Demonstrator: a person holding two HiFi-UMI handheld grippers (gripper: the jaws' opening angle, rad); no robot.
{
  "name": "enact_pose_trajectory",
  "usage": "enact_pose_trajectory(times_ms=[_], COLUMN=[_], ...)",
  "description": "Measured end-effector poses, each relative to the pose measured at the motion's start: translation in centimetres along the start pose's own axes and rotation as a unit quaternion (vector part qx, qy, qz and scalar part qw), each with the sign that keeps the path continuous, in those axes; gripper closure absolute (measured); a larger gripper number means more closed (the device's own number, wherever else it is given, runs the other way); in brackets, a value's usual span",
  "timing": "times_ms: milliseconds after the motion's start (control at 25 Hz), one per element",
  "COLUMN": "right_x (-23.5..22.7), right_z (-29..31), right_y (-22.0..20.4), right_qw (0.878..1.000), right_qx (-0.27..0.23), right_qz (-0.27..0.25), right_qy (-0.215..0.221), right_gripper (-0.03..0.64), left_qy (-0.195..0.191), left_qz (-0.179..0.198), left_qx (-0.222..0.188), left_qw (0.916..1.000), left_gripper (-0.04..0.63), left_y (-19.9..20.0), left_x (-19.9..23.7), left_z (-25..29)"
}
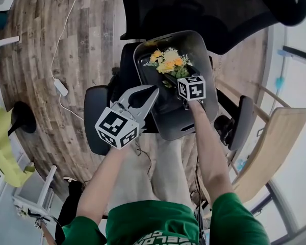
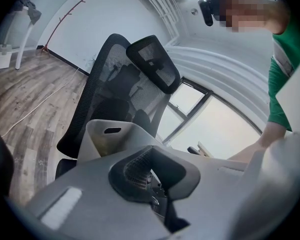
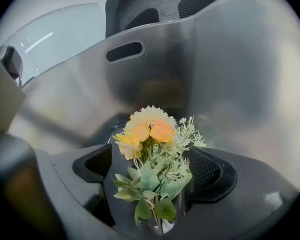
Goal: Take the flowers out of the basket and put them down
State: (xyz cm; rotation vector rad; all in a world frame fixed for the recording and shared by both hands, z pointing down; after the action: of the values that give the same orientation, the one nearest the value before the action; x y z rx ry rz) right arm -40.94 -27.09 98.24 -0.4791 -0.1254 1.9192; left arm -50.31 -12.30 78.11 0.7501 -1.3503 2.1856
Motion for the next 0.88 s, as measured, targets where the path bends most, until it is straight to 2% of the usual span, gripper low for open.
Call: enact_pose_trajectory(times_ms=[240, 360, 560, 880], right_x=[-0.5, -0.8, -0.9, -0.4], right_z=[2.4, 3.5, 4.8, 4.9], right_y=[-1.1, -1.7, -2.5, -2.5], right_qw=[0.999, 0.998, 0.997, 0.996], right_qx=[0.042, 0.059, 0.074, 0.082], right_qz=[-0.016, -0.006, -0.004, -0.018], right_qy=[0.007, 0.011, -0.004, -0.008], right_gripper=[0.131, 0.141, 0.18, 0.309], left_qy=[0.001, 0.002, 0.003, 0.008], left_qz=[-0.002, -0.003, -0.007, -0.011], left_qx=[0.001, 0.003, 0.007, 0.007], left_qw=[1.0, 1.0, 0.9999, 0.9999], left_gripper=[0.578, 0.578, 0.578, 0.578], left_y=[0.2, 0.2, -0.1, 0.1], left_x=[-0.2, -0.2, 0.2, 0.6], left_z=[0.6, 0.8, 0.6, 0.8])
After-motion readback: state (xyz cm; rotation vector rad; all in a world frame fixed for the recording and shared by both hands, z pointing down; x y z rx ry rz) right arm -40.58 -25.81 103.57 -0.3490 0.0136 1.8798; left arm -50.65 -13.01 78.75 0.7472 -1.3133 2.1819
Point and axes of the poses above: the fingertips, and each gripper's own axes: z forward along the fingers, x to its left, y out of its top, the point moved 5 cm from there along -z, backward along the fingers, and after that the axes turned 4 degrees about x, right-handed, at the moved point
